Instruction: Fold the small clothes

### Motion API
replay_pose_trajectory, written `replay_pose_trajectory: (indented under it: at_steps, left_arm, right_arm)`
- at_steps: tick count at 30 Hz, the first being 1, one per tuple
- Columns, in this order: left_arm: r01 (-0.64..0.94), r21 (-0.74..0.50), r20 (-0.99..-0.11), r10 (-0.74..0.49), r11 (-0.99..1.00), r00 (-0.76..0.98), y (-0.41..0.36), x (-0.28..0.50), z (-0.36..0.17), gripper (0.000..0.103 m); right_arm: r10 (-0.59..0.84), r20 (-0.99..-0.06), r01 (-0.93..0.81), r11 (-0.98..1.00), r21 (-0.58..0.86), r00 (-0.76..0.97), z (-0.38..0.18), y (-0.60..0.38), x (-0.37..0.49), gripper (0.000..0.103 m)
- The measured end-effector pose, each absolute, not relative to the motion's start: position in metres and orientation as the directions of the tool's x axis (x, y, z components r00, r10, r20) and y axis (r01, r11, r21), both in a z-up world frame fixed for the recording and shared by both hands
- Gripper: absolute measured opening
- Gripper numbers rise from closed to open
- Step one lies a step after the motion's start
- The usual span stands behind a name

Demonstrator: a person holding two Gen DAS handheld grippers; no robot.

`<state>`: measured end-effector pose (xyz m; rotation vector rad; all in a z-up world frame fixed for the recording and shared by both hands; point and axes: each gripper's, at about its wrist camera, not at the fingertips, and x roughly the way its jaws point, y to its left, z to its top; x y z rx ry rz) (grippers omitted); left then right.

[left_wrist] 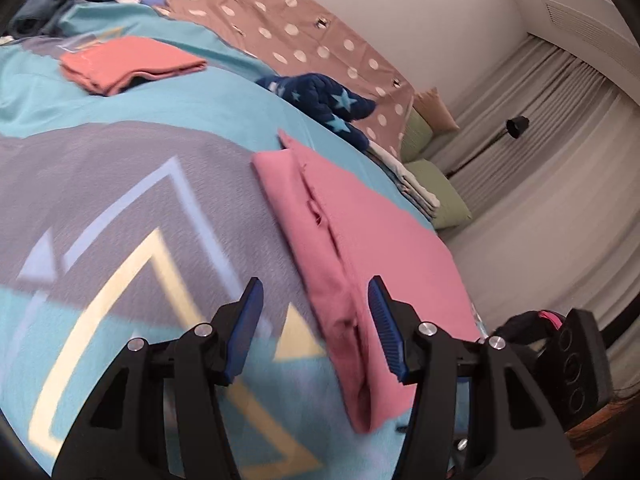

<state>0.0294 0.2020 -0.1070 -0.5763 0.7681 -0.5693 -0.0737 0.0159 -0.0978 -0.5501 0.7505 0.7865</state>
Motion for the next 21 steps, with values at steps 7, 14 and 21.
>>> replay_pose_trajectory:
  at_steps: [7,14,21]
  left_arm:
    - [0.247,-0.773,-0.447,-0.777,0.585,0.442,0.189,0.13,-0.123,0.053]
    - [0.375,-0.779,-0.199,-0.766,0.502,0.611,0.215,0.108,-0.076,0.013]
    - [0.244,-0.71,-0.406,-0.667,0.661,0.625,0.219,0.102,-0.102,0.04]
  right_arm:
    - [0.428,-0.781,-0.783,0.609,-0.123,0.456,-0.102,0.03,-0.063,0.053]
    - [0.445,-0.776,-0.755,0.653,-0.06,0.447,-0.103,0.021,-0.055,0.054]
    - [0.426,-0.778,-0.763,0.638,-0.104,0.462,-0.105,0.025,-0.058,0.056]
